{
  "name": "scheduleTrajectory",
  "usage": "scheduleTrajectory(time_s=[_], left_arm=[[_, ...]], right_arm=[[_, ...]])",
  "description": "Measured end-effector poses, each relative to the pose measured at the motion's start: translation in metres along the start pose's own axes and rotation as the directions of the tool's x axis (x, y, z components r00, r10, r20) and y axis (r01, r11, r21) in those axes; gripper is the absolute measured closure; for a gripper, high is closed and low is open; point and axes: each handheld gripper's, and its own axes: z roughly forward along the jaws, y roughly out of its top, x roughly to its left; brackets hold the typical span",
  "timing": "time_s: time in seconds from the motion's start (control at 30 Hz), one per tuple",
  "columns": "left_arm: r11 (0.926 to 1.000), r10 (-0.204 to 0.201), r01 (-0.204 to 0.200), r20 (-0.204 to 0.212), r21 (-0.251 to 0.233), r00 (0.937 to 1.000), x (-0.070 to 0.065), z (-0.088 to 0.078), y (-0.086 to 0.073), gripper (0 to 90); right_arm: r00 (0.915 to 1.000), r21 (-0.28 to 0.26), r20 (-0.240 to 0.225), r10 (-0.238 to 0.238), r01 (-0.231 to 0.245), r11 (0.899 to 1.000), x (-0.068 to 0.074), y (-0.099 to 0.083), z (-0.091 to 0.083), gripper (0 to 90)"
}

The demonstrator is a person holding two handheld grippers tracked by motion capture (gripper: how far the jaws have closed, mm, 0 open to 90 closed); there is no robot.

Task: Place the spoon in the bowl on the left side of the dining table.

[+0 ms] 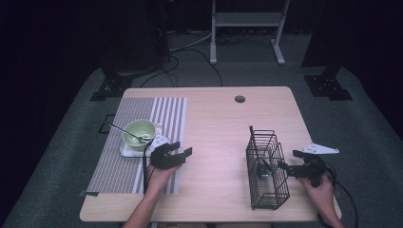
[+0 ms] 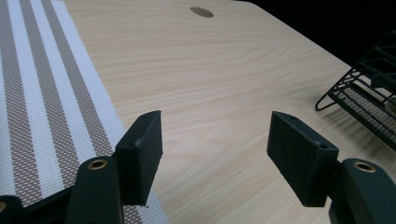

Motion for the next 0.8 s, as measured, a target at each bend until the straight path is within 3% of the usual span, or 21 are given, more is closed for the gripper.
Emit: scheduleTrajectory(time_s=[0.47, 0.8], left_arm=[[0.9981, 0.009, -0.009, 0.011, 0.061, 0.9999, -0.005, 0.01, -0.004, 20.0], [0.9969, 0.005, -0.008, 0.035, 0.078, 0.9994, -0.006, 0.015, -0.005, 18.3]], right_arm=[[1.0, 0.002, 0.001, 0.003, -0.003, 1.0, 0.0, 0.0, 0.0, 12.8], [1.0, -0.001, -0.002, 0.009, -0.009, 1.0, -0.001, 0.0, 0.0, 12.8]])
